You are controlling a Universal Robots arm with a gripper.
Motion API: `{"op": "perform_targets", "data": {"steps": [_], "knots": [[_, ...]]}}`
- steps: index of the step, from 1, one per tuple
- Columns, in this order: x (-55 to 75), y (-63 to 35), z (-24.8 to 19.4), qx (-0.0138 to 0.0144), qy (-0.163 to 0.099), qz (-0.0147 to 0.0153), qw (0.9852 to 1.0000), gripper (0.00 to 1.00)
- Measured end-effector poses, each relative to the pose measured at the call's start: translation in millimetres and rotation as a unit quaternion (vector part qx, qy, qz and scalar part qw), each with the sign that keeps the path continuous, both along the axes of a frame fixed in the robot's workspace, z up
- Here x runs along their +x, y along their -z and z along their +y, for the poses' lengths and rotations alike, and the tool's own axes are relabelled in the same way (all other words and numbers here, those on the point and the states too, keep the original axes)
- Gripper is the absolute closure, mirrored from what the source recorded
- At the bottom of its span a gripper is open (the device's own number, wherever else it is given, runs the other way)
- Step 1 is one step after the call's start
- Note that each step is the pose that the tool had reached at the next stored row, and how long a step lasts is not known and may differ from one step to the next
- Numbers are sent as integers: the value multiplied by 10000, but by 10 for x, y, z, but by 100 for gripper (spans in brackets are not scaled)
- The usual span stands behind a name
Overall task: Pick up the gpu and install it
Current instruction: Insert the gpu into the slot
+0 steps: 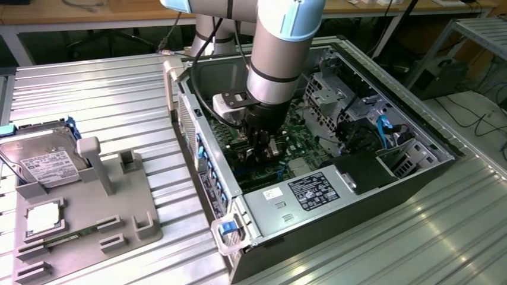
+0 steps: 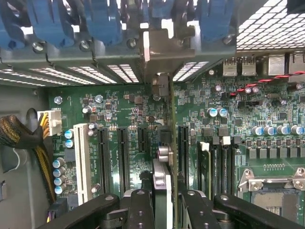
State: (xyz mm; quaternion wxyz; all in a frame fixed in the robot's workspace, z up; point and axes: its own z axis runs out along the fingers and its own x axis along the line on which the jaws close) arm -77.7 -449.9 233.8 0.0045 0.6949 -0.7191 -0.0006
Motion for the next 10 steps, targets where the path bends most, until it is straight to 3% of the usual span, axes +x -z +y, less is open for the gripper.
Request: {"op": "perform_targets", "data": {"steps": [9, 10], "knots": [[-6, -1, 1, 3, 4, 0, 10000, 72], [-11, -1, 6, 25, 8, 4, 10000, 71]]}}
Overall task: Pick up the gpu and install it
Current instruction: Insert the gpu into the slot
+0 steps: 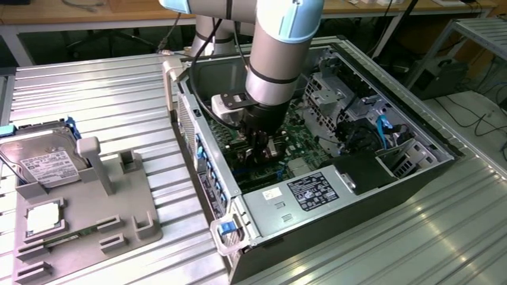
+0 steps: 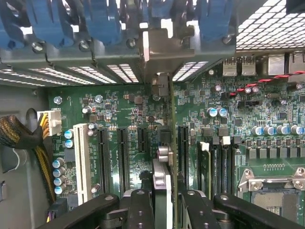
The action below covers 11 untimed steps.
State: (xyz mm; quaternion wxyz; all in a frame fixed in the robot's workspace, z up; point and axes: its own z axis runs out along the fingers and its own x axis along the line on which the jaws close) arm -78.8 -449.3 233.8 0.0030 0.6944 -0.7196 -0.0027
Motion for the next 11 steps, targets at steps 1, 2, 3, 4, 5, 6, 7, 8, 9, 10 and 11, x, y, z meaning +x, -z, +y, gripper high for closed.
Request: {"op": "perform_targets", "data": {"steps": [1, 2, 3, 4, 5, 6, 7, 8, 9, 10, 11], "knots": [[-1, -24, -1, -6, 0, 0, 10000, 71], [1, -67, -3, -14, -2, -7, 10000, 65], [2, -97, -3, -12, -4, -14, 10000, 65], [3, -137, -3, -13, -4, -20, 10000, 65], [3, -172, -4, -13, -4, -25, 10000, 65], [2, -215, -4, -14, -4, -30, 10000, 65], [2, -259, -4, -14, -4, -33, 10000, 65], [2, -300, -3, -13, -4, -36, 10000, 65], [2, -344, -4, -13, -4, -39, 10000, 65], [2, -388, -4, -13, -4, -41, 10000, 65], [2, -434, -4, -14, -4, -42, 10000, 65]]}}
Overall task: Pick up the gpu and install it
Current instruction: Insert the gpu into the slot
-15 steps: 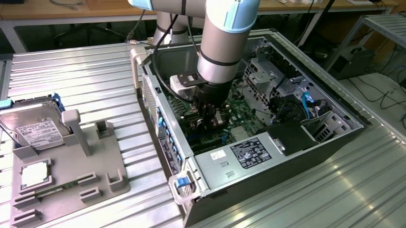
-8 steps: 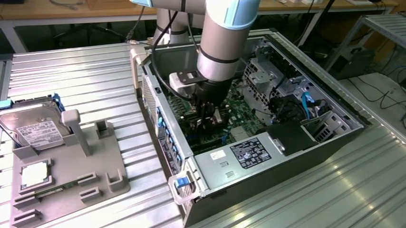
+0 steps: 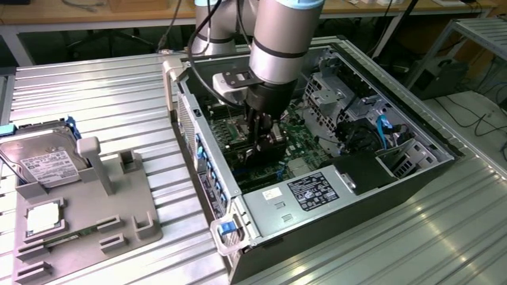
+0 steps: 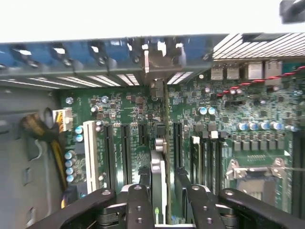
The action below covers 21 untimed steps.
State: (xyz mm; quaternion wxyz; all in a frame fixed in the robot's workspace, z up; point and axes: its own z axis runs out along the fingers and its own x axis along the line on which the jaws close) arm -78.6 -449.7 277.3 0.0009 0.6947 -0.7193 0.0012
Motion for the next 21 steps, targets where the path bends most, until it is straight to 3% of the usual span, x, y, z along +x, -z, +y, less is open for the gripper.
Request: {"op": "perform_targets", "data": {"steps": [4, 6, 7, 9, 21], "knots": [[0, -60, 0, 2, 0, -7, 10000, 67], [0, -63, 0, 1, 0, -7, 10000, 80], [0, -68, 0, -1, 0, -6, 10000, 80], [0, -72, 0, 1, 0, -7, 10000, 89], [-33, -123, 1, 1, -7, -7, 10000, 89]]}}
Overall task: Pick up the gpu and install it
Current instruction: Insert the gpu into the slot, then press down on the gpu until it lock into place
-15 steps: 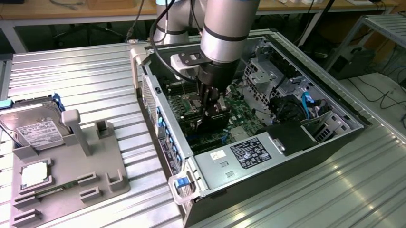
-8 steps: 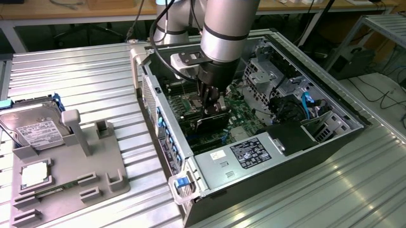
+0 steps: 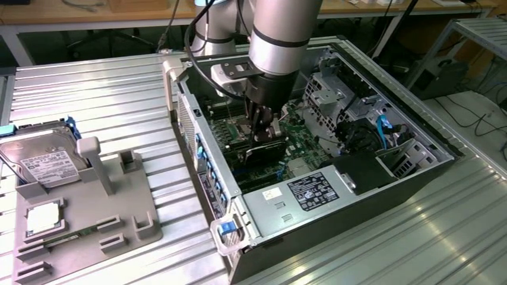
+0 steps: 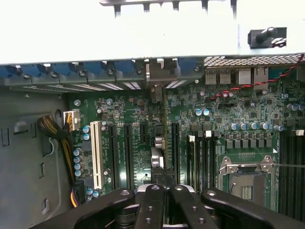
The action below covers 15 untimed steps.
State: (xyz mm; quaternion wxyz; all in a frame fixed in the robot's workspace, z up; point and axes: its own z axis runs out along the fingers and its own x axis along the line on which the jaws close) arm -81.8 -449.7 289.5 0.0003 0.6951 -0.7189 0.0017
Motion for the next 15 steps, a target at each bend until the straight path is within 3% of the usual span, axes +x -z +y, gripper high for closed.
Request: {"op": "perform_targets", "data": {"steps": [15], "knots": [[-47, -1, -1, -1, 1, -1, 10000, 89]]}}
